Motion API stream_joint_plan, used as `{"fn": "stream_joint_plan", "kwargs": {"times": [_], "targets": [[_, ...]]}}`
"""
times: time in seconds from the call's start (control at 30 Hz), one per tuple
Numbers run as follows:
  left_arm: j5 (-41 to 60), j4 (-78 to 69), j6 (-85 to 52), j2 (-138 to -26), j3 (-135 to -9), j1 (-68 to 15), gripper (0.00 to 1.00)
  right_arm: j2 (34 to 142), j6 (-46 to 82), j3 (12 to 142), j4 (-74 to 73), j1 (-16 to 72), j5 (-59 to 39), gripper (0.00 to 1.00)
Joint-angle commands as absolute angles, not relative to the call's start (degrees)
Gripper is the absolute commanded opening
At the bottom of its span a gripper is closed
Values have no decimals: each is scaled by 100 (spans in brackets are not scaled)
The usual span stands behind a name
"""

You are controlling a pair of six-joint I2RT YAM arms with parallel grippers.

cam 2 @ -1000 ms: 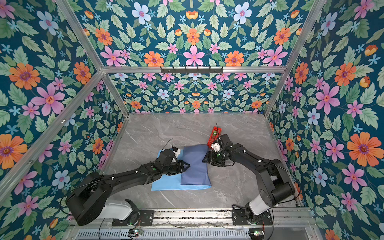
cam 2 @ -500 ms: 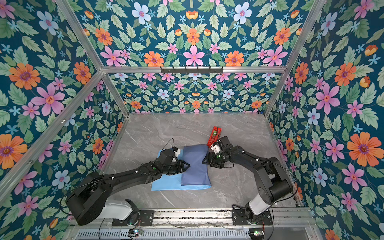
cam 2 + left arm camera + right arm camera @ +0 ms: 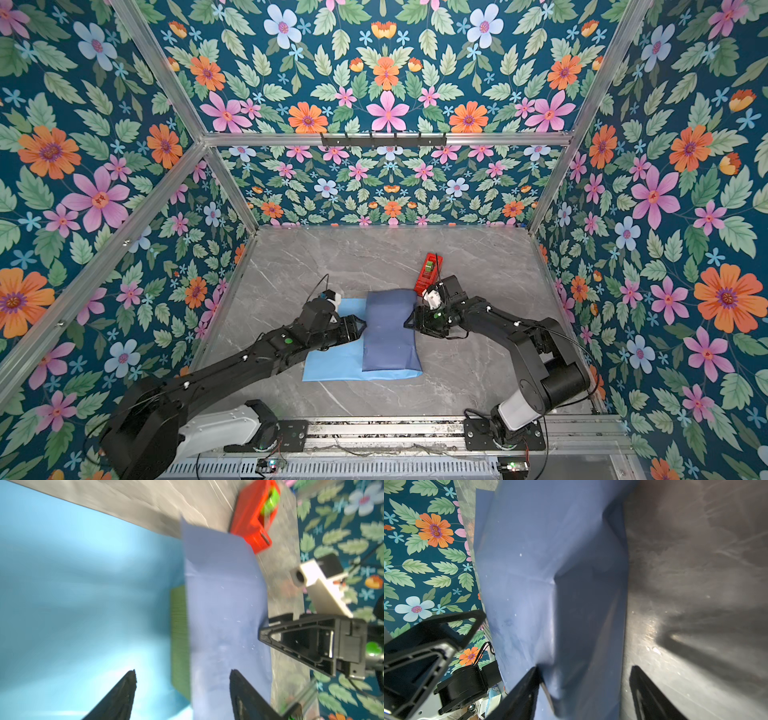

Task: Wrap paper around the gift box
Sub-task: 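Move the left gripper down to the paper edge nearest the robot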

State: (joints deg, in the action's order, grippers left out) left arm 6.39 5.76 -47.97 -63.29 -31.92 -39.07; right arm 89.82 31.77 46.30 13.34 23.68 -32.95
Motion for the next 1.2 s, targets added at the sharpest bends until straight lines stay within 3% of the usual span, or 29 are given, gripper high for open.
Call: {"fn": "stream_joint_plan", "kwargs": {"times": [0.0,0.13,0.4,0.8,1.17], "targets": [[379,1304,-4771,-5691,-2807,-3456,76,9065,3173,4535,2187,2394,-2285,69],[433,2056,-4984,-4823,-2356,-2833,80,9062,3162,4544,2177,2395,-2276,69],[173,3309,-5567,-4111,-2132,-2795,79,9053,3190,4583,2120,2396,-2290,69],[203,3340,-5688,-4199,-1859,-2947,83,9062,3172,4623,2101,2399,-2314,69],[1263,2238,-5387,-4515,-1688,-2810,80,8985,3172,4649,2144,2405,-2304,69]]}}
